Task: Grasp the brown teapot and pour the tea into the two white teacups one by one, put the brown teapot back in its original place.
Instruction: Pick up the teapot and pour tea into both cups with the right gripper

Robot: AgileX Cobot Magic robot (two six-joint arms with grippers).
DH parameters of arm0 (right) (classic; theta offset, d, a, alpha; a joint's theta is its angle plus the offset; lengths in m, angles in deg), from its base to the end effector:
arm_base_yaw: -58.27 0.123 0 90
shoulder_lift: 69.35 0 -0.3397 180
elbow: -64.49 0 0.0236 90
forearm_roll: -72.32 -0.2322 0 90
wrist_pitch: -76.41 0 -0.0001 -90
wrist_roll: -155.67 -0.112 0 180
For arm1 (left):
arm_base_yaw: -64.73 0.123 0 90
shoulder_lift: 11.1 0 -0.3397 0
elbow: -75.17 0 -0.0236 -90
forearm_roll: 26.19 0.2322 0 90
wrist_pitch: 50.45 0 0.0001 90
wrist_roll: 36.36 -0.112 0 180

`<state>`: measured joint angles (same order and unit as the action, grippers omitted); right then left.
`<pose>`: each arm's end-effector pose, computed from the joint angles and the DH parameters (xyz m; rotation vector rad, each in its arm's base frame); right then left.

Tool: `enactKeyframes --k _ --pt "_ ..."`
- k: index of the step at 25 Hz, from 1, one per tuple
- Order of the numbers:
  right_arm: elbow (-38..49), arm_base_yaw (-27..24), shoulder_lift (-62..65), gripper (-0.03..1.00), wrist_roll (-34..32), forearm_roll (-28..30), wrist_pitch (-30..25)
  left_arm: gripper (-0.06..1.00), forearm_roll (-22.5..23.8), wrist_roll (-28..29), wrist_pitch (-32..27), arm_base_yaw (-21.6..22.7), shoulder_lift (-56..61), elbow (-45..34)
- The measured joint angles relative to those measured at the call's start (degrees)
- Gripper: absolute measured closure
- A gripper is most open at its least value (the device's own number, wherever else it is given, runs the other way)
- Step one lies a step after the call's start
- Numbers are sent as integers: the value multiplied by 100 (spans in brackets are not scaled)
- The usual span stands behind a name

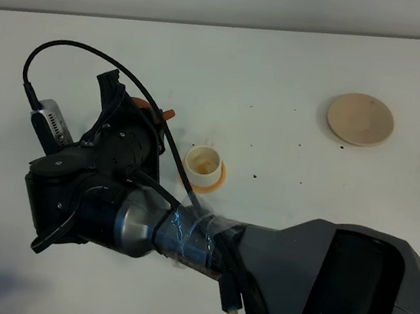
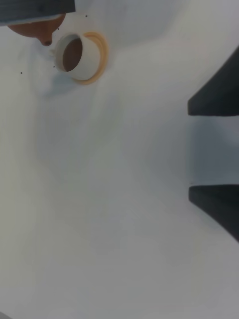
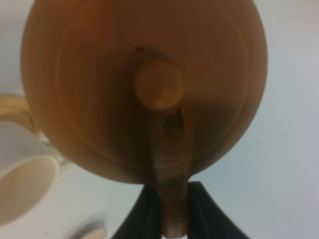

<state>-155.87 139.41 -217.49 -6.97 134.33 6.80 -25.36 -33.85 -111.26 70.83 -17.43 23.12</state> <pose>0.1746 0.5181 0.1951 -2.0418 1.1613 -1.0840 -0.0544 -0.0044 0.2476 -0.1566 2.0747 0.0557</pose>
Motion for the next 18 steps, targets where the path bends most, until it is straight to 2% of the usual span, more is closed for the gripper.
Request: enactKeyframes --k 6,11,18 --pt "-603 -50 11 83 -34 -603 0 58 0 0 0 0 0 0" --pt "-1192 -306 68 83 -53 -1175 2 58 0 0 0 0 0 0" --pt "-1528 -763 144 83 -92 -2452 -38 58 0 0 0 0 0 0"
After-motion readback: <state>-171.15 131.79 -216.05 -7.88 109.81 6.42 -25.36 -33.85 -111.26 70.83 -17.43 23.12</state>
